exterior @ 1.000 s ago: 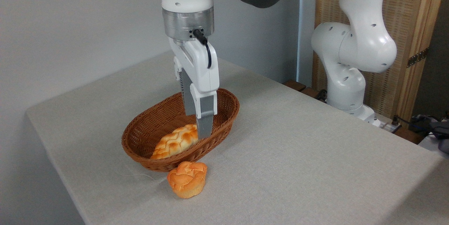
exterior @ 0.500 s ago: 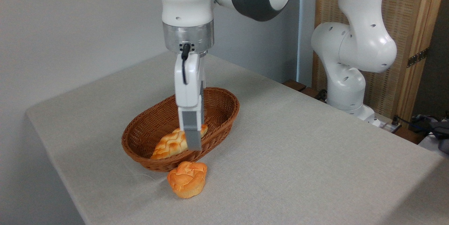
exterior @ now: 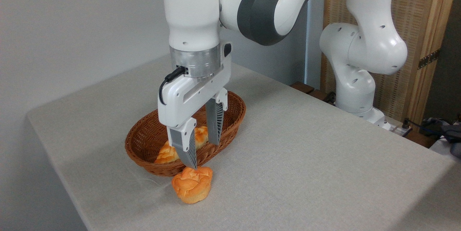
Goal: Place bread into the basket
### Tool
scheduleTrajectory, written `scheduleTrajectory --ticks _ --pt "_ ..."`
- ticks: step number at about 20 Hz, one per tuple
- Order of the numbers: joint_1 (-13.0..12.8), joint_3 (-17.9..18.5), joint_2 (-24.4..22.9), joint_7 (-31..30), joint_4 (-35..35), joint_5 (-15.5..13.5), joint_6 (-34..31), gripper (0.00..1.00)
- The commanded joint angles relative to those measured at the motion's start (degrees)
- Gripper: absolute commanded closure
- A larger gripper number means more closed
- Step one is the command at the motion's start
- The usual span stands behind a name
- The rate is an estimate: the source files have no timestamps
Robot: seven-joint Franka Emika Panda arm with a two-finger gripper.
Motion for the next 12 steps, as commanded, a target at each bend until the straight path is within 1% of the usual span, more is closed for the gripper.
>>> scheduleTrajectory --ticks 1,5,12 --pt "-0.13 0.36 1.75 7.22 -0.28 1.04 3.29 0.00" --pt "-0.13 0.36 4.38 11.79 -0.28 1.04 7.86 0.00" --pt "-0.13 0.36 6.76 15.32 -0.28 1.04 7.96 0.00"
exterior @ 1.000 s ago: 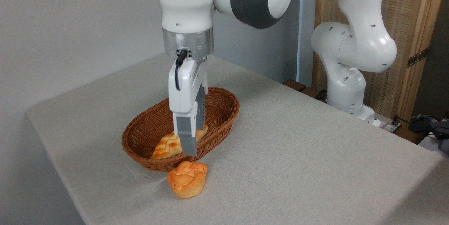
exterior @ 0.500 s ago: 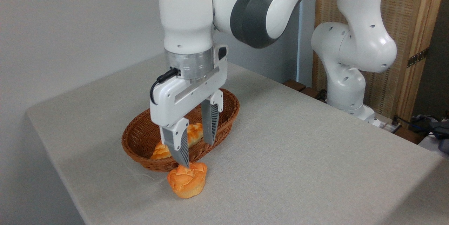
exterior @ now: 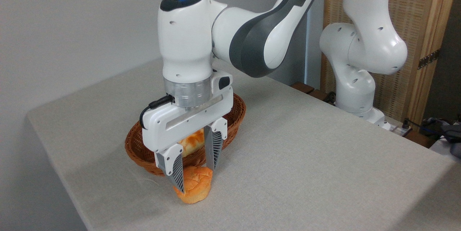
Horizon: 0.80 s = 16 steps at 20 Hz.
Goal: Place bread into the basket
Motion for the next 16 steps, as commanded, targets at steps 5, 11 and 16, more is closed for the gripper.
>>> scheduleTrajectory --ticks 5,11,16 --pt "-0.15 0.36 2.01 2.00 -0.13 1.03 0.95 0.00" --pt "-0.15 0.36 3.06 1.91 -0.05 1.03 1.04 0.00" --pt "-0.15 0.36 3.06 1.91 -0.13 1.03 0.86 0.06"
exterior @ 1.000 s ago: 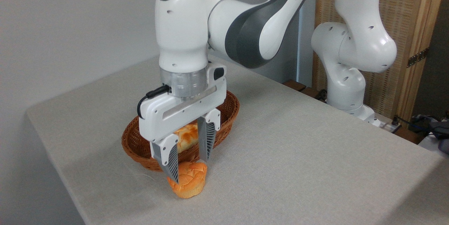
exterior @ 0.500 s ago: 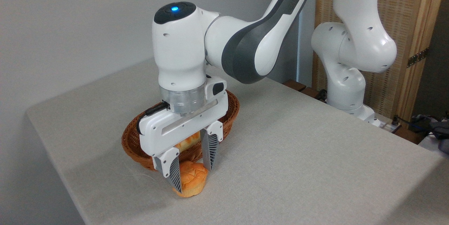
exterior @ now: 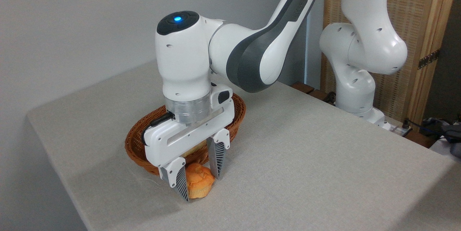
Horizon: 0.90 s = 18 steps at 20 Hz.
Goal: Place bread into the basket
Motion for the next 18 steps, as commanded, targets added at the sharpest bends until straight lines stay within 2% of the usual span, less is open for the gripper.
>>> scheduleTrajectory --ticks 1,2,3,4,5,7,16,18 --pt "-0.15 0.36 0.10 0.53 -0.13 1.03 0.76 0.23" --pt "-0.24 0.36 0.01 0.53 -0.13 1.03 0.68 0.36" --pt "-0.24 0.36 0.01 0.61 -0.13 1.03 0.41 0.42" --pt "-0.24 0.36 -0.08 0.61 -0.13 1.03 0.24 0.60" --pt "-0.24 0.36 -0.17 0.61 -0.13 1.03 0.15 0.72" --pt "-0.24 0.36 -0.17 0.70 -0.13 1.03 -0.11 0.76" --pt "-0.24 0.36 -0.78 0.61 -0.04 1.03 -1.08 0.76" --pt "-0.24 0.45 -0.78 0.79 0.04 1.03 -2.05 0.81"
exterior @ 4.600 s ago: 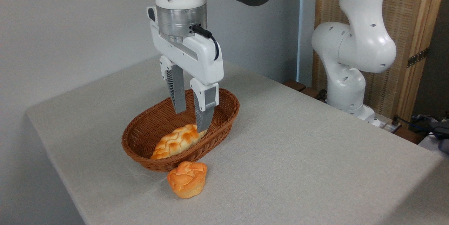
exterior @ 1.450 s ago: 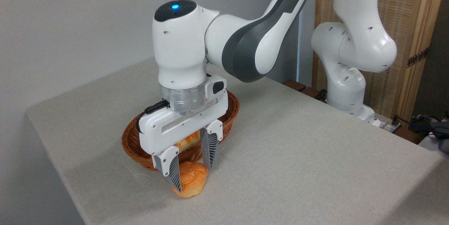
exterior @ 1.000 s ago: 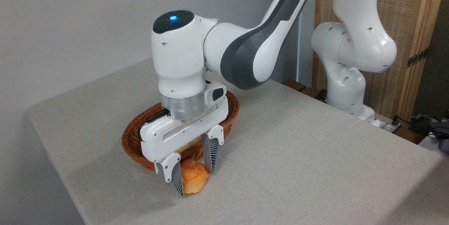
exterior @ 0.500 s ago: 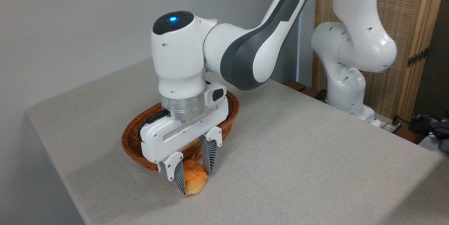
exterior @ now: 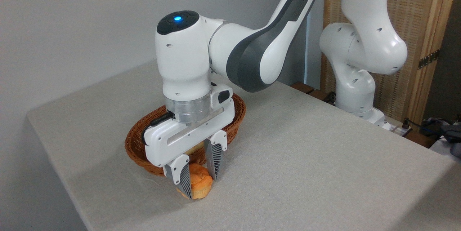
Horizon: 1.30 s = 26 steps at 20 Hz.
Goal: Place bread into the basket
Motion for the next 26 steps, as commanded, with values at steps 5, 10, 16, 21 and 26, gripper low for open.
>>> scheduleTrajectory --ticks 5,10,16,21,26 --pt "-0.15 0.45 -0.74 0.66 0.04 1.03 -1.95 0.84" --pt "-0.23 3.69 -2.32 0.84 0.48 1.03 -1.95 0.82" --pt "-0.23 8.18 -4.08 1.54 1.18 0.25 -2.04 0.79" --pt "-0.32 7.66 -4.87 0.92 1.45 -2.04 -3.00 0.77" --pt "-1.38 5.03 -5.93 -5.64 3.20 -6.88 -5.80 0.77"
